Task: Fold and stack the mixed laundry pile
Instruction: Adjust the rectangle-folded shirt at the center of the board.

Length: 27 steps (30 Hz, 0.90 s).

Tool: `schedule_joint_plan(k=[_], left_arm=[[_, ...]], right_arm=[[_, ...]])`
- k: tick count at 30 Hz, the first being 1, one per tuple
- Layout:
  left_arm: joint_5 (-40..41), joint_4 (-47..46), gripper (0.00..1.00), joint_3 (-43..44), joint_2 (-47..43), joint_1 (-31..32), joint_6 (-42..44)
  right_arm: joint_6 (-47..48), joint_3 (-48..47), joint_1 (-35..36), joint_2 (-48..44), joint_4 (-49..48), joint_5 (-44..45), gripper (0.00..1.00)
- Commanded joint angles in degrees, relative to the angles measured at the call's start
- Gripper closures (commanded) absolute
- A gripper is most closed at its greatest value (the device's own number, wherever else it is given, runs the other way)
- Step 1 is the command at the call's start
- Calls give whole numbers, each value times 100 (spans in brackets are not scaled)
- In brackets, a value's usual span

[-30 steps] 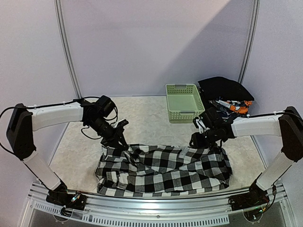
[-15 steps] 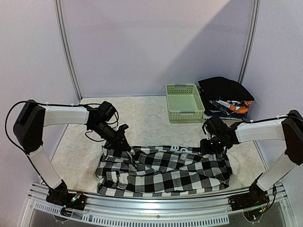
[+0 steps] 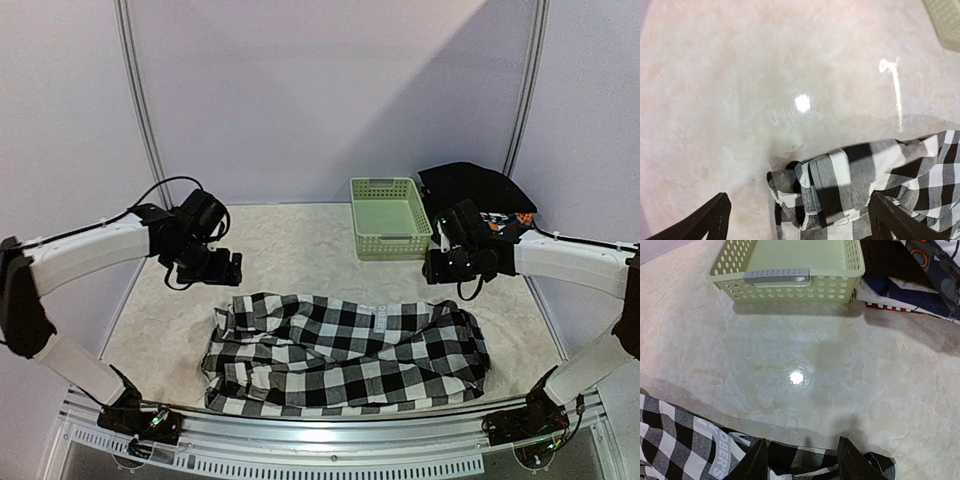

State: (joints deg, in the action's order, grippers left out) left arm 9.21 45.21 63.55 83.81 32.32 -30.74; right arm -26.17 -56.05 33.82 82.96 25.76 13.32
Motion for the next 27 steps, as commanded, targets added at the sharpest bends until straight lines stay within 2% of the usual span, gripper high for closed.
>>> schedule_joint_plan(k=[1, 4, 7, 11, 16, 27], left_arm=[[2075, -125, 0, -388, -1004, 749, 376], [1496, -156, 1, -572, -1239, 871, 369], [1109, -380, 7, -824, -1311, 1157, 393], [999, -263, 18, -917, -1016, 1348, 213], [518, -689, 37, -1195, -679, 1374, -40], [198, -1076, 40, -1353, 31, 1374, -322]], right_arm=[[104, -210, -31, -227, 261, 81, 51], [91, -150, -18, -284, 198, -5, 51], [61, -32, -17, -304, 104, -91, 51], [42, 201, 13, -419, -112, -219, 51], [-22, 579, 87, -654, -416, -444, 51], [-128, 771, 218, -713, -371, -445, 51]])
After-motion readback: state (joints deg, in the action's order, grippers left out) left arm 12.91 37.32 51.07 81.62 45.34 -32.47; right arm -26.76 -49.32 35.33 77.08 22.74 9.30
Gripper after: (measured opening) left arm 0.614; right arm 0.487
